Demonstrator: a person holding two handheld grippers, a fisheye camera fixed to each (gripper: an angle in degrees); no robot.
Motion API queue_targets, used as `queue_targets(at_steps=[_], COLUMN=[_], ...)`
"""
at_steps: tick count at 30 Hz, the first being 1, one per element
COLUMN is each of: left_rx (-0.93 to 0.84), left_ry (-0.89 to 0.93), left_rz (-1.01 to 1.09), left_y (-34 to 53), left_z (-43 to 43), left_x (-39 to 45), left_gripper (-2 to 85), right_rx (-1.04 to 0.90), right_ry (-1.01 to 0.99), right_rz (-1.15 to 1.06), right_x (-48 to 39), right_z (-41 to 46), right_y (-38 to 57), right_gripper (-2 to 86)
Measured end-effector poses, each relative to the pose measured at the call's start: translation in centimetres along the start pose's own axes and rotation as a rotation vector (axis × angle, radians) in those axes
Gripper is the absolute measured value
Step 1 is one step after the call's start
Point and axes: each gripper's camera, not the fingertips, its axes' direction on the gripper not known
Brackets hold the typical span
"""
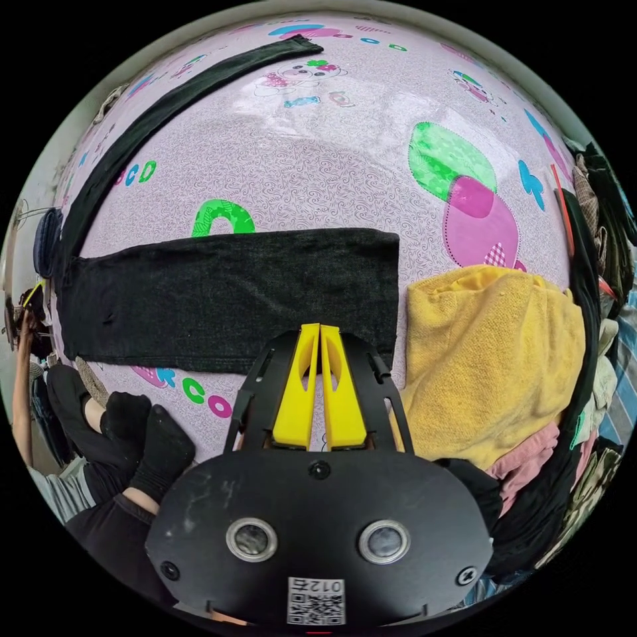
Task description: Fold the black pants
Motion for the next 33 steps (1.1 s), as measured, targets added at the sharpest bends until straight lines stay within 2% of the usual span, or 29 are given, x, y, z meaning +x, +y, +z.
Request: queue_targets(at_steps=[10, 15, 17, 20, 24, 27, 33], left_rx=[-0.134, -0.268, -0.311, -0.405, -0.482, -0.523, -0.578], left_ry=[-0.194, -0.369, -0.386, -0.355, -0.255, -0.194, -0.194], left_rz=[0.164, 0.365, 0.428, 0.505, 0.579, 0.581, 0.680], left_y=[-13.5, -19.2, -20.5, -22.4, -24.9, -26.6, -28.4], left_z=[3.3, 5.7, 6.4, 8.1, 8.8, 9.0, 9.2], left_x=[3.4, 5.2, 5.6, 6.0, 6.2, 5.9, 7.0], left_gripper=[7.2, 8.7, 8.9, 8.7, 6.6, 5.6, 4.5], right_rx=[-0.036, -0.065, -0.098, -0.137, 0.054, 0.142, 0.256], right_ry=[-0.127, -0.147, -0.144, -0.168, -0.150, -0.070, 0.202], right_rz=[-0.023, -0.063, -0.089, -0.182, -0.317, -0.436, -0.710], right_x=[11.5, 16.8, 19.3, 21.4, 21.9, 21.2, 17.0], right_z=[0.6, 2.2, 3.3, 4.2, 2.4, 2.9, 5.4], right_y=[0.0, 0.1, 0.0, -1.2, -4.7, -9.8, -20.5], right_gripper=[-0.8, -0.8, -0.8, -0.7, -0.7, -0.4, 2.2])
